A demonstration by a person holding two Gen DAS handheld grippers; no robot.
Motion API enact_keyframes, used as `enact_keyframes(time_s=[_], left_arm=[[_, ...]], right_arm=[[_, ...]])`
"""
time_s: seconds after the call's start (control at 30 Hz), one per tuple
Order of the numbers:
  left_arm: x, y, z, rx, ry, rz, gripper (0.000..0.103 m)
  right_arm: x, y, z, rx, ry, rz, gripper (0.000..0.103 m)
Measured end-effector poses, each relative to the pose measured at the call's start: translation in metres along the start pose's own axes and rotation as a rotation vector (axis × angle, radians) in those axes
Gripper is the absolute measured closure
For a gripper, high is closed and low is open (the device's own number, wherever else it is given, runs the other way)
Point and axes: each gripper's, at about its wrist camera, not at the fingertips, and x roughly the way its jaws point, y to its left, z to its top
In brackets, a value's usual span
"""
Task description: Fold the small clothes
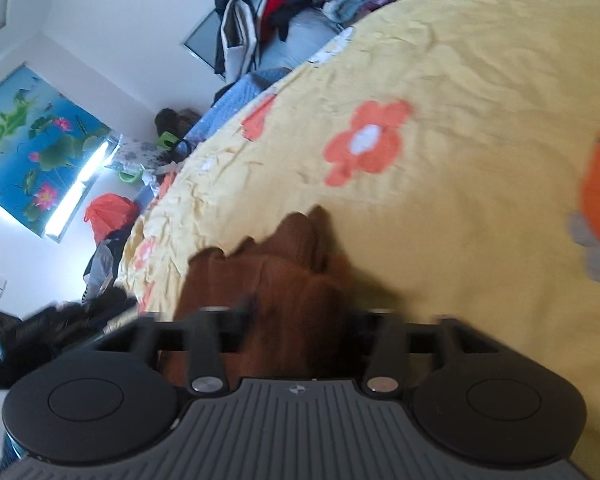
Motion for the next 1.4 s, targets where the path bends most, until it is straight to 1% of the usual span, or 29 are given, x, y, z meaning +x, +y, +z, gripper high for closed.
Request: enact_keyframes(time_s=[0.03, 0.1, 0.13, 0.17, 0.2, 0.23, 0.27, 0.3, 0.33, 0.43, 0.5, 0.57, 0.67, 0.73, 0.77, 0.8, 0.83, 0.87, 0.9, 0.93, 1.03, 1.1, 1.13, 1.2, 1.23, 1.27, 1.3, 1.33, 1.4], left_arm=[[0.004, 0.002, -0.009, -0.011, 0.01, 0.004, 0.01], [0.021, 0.005, -0.021, -0.066, 0.083, 0.002, 0.01], [0.028, 0.007, -0.025, -0.104, 0.098, -0.008, 0.011], [0.029, 0.005, -0.027, -0.105, 0.061, -0.005, 0.011], [0.033, 0.004, -0.026, -0.109, 0.064, -0.007, 0.012], [0.038, 0.004, -0.023, -0.126, 0.063, -0.009, 0.035], [0.045, 0.006, -0.02, -0.154, 0.086, -0.02, 0.065], [0.053, 0.008, -0.018, -0.169, 0.126, -0.016, 0.089], [0.056, 0.008, -0.016, -0.166, 0.127, 0.005, 0.089], [0.044, -0.009, -0.009, -0.035, 0.07, 0.042, 0.092], [0.031, -0.018, 0.003, 0.042, 0.026, 0.039, 0.092], [0.024, -0.024, 0.021, 0.111, -0.022, 0.071, 0.092], [0.019, -0.023, 0.045, 0.143, -0.081, 0.121, 0.091], [0.026, -0.017, 0.048, 0.173, -0.062, 0.158, 0.082], [0.032, -0.011, 0.045, 0.189, -0.033, 0.201, 0.077], [0.037, -0.001, 0.04, 0.172, 0.005, 0.254, 0.066], [0.038, 0.011, 0.034, 0.129, 0.049, 0.282, 0.054], [0.033, 0.024, 0.025, 0.07, 0.077, 0.261, 0.047], [0.022, 0.037, 0.017, 0.002, 0.074, 0.201, 0.038], [0.009, 0.049, 0.008, -0.068, 0.066, 0.133, 0.033], [-0.015, 0.068, -0.016, -0.24, 0.107, -0.052, 0.031], [-0.017, 0.071, -0.032, -0.301, 0.125, -0.114, 0.031], [-0.018, 0.066, -0.036, -0.276, 0.111, -0.113, 0.031], [-0.017, 0.055, -0.039, -0.214, 0.1, -0.076, 0.035], [-0.016, 0.05, -0.037, -0.197, 0.117, -0.048, 0.063], [-0.016, 0.047, -0.036, -0.186, 0.145, -0.033, 0.074], [-0.018, 0.045, -0.034, -0.173, 0.149, -0.029, 0.075], [-0.025, 0.042, -0.034, -0.141, 0.14, -0.017, 0.077], [-0.037, 0.037, -0.037, -0.066, 0.137, 0.024, 0.078]], right_arm=[[-0.007, -0.004, -0.001, 0.005, -0.004, 0.007, 0.021], [-0.015, -0.009, -0.003, 0.017, 0.004, 0.016, 0.021], [-0.016, -0.011, -0.002, 0.02, 0.017, 0.013, 0.021], [-0.014, -0.011, -0.002, 0.018, 0.034, 0.003, 0.021], [-0.01, -0.011, -0.003, 0.014, 0.057, -0.011, 0.022], [-0.009, -0.01, -0.004, -0.001, 0.059, -0.003, 0.025], [-0.006, -0.009, -0.004, -0.008, 0.068, 0.005, 0.041], [-0.002, -0.009, -0.005, -0.003, 0.084, 0.008, 0.058], [0.003, -0.009, -0.006, 0.008, 0.112, 0.011, 0.071], [0.005, -0.003, -0.011, -0.015, 0.091, 0.016, 0.071], [0.0, 0.003, -0.012, -0.015, 0.065, 0.054, 0.072], [-0.002, 0.013, -0.008, -0.029, 0.046, 0.09, 0.072], [0.009, 0.029, 0.001, -0.041, 0.018, 0.135, 0.073], [0.02, 0.033, 0.005, -0.027, 0.0, 0.143, 0.072], [0.027, 0.034, 0.006, -0.014, -0.002, 0.114, 0.062], [0.034, 0.032, 0.006, 0.001, 0.001, 0.067, 0.057], [0.039, 0.029, 0.005, 0.014, 0.004, 0.024, 0.044], [0.04, 0.025, 0.002, 0.025, 0.02, -0.011, 0.034], [0.037, 0.022, -0.002, 0.035, 0.031, -0.014, 0.032], [0.028, 0.019, -0.007, 0.044, 0.029, 0.014, 0.027], [-0.006, 0.015, -0.027, 0.06, 0.031, 0.088, 0.014], [-0.017, 0.016, -0.041, 0.068, 0.071, 0.128, 0.012], [-0.018, 0.02, -0.047, 0.058, 0.094, 0.133, 0.012], [-0.012, 0.031, -0.057, 0.016, 0.13, 0.13, 0.017], [-0.005, 0.037, -0.06, -0.008, 0.146, 0.114, 0.038], [0.003, 0.041, -0.065, -0.035, 0.179, 0.086, 0.066], [0.01, 0.045, -0.069, -0.066, 0.208, 0.056, 0.072], [0.012, 0.05, -0.072, -0.103, 0.209, 0.036, 0.073], [0.003, 0.056, -0.075, -0.146, 0.204, 0.048, 0.077]])
